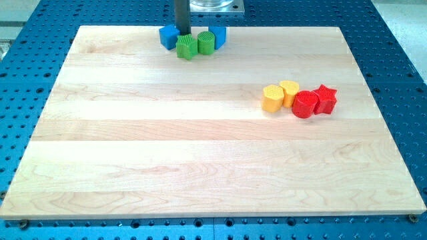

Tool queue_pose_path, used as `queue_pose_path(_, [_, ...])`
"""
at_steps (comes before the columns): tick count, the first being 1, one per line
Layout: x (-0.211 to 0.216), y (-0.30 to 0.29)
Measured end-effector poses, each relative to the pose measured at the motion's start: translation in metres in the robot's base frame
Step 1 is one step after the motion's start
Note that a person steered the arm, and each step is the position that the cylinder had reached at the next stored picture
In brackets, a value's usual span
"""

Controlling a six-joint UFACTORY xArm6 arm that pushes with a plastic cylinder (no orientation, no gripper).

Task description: Move the blue triangle to the right of the green circle

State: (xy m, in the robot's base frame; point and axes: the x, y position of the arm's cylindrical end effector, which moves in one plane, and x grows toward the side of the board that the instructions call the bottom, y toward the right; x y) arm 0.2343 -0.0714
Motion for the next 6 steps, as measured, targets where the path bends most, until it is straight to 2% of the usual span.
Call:
queue_pose_path(1, [0.000, -0.002])
queue_pose_path(3, [-0.007, 0.086])
queue_pose_path(4, [-0.023, 0.127])
queue_pose_path(5, [-0.002, 0.121])
queue_pose_path(6, [0.001, 0.123])
